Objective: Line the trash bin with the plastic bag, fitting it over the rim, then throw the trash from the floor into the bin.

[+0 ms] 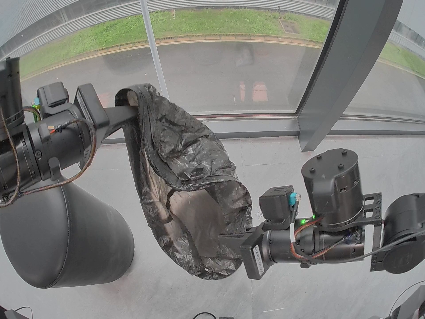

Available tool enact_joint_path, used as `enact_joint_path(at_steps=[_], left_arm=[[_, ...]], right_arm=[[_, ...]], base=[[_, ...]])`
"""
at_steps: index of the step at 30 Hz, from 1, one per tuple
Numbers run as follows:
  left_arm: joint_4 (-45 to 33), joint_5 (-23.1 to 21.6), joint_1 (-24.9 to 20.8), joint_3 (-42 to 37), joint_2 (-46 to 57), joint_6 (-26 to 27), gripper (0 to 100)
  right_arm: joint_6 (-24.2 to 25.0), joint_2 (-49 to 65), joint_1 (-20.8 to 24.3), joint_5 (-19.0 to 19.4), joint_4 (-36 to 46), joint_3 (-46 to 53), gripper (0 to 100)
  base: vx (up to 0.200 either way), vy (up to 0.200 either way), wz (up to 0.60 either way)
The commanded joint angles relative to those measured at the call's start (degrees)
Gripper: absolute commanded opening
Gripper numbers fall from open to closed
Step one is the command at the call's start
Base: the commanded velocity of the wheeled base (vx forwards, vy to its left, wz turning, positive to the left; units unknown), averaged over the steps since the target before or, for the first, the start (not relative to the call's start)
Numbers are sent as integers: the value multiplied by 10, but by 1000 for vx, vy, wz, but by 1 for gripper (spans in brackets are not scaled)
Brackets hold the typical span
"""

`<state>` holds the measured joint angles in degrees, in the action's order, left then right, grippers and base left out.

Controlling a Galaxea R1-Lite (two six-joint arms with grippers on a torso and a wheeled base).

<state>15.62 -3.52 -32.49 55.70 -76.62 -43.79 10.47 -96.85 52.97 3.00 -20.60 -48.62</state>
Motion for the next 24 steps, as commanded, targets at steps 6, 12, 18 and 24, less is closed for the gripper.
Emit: enact_joint_path(at_steps=[6,12,18,24], left_arm=[[-125,-43,14,-12,-17,-17,0],[-141,-47,16,-25,-14,-26,0],[-140,-47,16,-59,-17,-25,0],[-133,-58,17,-84,-21,-24,0]], right_arm=[[119,60,-2,119,166,-72,0],[130,51,1,126,174,-58,0],[130,31,1,126,171,-53,0],[129,-8,-1,125,152,-55,0]], base=[[0,0,0],[0,0,0],[0,0,0],[0,0,0]])
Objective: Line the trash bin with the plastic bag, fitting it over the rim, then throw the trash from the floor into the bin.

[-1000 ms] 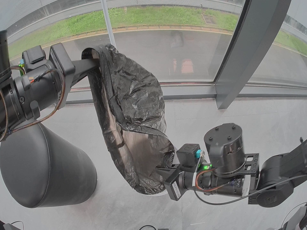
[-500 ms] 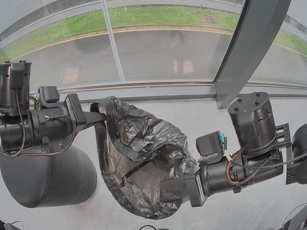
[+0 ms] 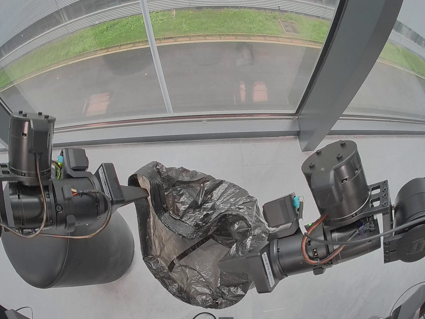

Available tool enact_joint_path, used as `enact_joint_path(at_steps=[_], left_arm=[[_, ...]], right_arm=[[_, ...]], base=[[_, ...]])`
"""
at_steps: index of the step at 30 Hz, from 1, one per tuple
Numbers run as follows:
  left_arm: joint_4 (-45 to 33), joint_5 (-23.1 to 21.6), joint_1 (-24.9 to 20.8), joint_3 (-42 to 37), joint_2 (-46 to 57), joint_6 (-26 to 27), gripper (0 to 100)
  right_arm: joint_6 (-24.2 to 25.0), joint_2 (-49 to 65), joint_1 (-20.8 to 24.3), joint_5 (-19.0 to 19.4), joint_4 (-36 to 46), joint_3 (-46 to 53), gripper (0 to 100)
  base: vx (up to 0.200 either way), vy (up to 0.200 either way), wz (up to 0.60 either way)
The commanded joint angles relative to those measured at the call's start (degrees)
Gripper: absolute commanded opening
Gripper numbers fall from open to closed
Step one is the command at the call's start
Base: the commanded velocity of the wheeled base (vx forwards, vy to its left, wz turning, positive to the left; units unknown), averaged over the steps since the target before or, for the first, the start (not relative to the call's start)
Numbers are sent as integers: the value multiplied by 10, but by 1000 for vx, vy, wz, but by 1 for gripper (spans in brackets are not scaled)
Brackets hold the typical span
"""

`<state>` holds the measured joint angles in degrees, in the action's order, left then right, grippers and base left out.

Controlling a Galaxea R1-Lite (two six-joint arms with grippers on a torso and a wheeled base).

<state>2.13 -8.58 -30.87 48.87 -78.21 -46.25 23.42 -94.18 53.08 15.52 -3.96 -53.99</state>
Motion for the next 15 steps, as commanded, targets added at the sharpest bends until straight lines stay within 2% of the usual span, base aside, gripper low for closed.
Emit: enact_joint_path(at_steps=[1,7,15], left_arm=[[2,-10,2,-17,-9,1,0],[11,-13,17,-20,-42,3,0],[35,-13,26,-34,-69,3,0]], right_arm=[[0,-42,-2,0,-25,-1,0],[0,-80,-10,0,-82,-1,0],[0,-95,-13,2,-90,-2,0]], base=[[0,0,0],[0,0,0],[0,0,0]])
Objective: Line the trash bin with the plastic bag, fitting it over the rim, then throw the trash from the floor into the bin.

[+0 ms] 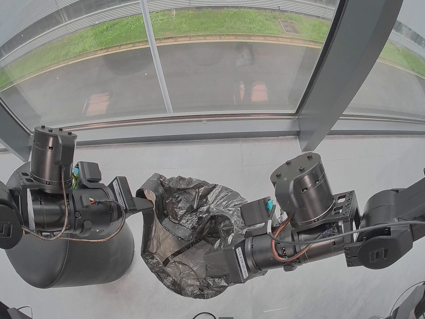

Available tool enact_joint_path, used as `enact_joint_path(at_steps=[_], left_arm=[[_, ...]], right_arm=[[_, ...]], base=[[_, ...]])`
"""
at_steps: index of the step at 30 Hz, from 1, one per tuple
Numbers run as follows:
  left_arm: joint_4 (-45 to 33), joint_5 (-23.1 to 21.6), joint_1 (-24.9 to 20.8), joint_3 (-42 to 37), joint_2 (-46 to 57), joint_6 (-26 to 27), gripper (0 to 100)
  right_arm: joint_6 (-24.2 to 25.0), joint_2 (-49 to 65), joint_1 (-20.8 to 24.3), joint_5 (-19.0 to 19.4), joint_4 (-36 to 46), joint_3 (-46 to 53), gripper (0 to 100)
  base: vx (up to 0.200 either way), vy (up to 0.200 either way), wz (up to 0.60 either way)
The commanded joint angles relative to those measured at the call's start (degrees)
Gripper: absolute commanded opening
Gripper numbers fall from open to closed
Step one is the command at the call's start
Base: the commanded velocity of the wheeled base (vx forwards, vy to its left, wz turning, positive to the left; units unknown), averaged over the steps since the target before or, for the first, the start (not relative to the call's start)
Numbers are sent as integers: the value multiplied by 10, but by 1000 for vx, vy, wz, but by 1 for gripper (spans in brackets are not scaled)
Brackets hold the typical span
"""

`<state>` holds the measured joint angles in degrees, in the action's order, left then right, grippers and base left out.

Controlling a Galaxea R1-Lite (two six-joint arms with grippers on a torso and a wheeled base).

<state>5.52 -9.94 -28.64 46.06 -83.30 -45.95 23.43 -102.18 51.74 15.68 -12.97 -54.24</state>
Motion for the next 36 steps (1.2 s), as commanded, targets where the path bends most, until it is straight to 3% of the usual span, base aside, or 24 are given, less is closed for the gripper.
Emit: enact_joint_path(at_steps=[1,12,18,36], left_arm=[[1,0,2,-7,-18,0,0],[4,0,10,-9,-46,1,0],[38,0,23,-11,-87,2,0],[167,0,46,-6,-220,16,0]], right_arm=[[0,-16,2,1,0,0,0],[-8,-93,-11,0,-61,2,0],[-15,-157,-48,0,-116,-12,0],[-58,-224,-118,-4,-181,-32,0]], base=[[0,0,0],[0,0,0],[0,0,0],[0,0,0]])
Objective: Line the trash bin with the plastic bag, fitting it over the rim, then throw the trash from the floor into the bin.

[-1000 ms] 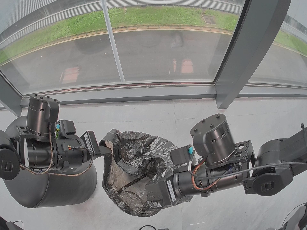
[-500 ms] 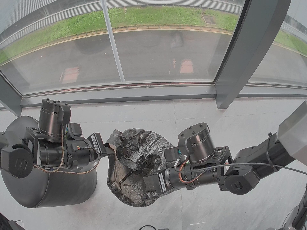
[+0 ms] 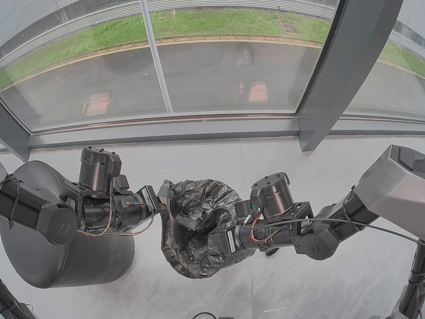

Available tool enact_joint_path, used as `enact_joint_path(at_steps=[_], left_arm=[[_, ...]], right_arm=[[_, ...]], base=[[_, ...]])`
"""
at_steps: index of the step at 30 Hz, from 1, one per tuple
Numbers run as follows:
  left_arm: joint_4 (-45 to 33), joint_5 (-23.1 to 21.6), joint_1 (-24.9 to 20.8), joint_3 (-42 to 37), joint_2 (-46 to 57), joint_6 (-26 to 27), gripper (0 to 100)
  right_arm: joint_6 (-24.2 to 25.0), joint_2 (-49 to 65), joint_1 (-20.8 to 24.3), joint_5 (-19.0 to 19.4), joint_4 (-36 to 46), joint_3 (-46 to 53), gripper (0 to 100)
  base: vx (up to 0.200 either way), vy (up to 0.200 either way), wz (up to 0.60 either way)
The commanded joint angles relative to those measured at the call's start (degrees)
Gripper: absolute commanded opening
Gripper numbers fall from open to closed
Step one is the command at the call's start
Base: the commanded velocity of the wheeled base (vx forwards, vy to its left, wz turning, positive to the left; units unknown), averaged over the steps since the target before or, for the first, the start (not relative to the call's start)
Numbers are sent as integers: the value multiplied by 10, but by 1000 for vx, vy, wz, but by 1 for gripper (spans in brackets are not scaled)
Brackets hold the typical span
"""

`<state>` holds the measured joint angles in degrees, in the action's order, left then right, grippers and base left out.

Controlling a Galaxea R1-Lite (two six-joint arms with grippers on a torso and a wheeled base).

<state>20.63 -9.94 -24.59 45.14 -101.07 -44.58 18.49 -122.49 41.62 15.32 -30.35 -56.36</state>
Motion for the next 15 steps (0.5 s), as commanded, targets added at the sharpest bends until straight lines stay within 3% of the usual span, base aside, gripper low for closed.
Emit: enact_joint_path(at_steps=[1,15], left_arm=[[22,0,9,3,-47,3,0],[48,0,14,7,-76,4,0]], right_arm=[[-10,-23,-21,0,-11,-14,0],[-14,-75,-32,-2,-18,-77,0]], base=[[0,0,0],[0,0,0]])
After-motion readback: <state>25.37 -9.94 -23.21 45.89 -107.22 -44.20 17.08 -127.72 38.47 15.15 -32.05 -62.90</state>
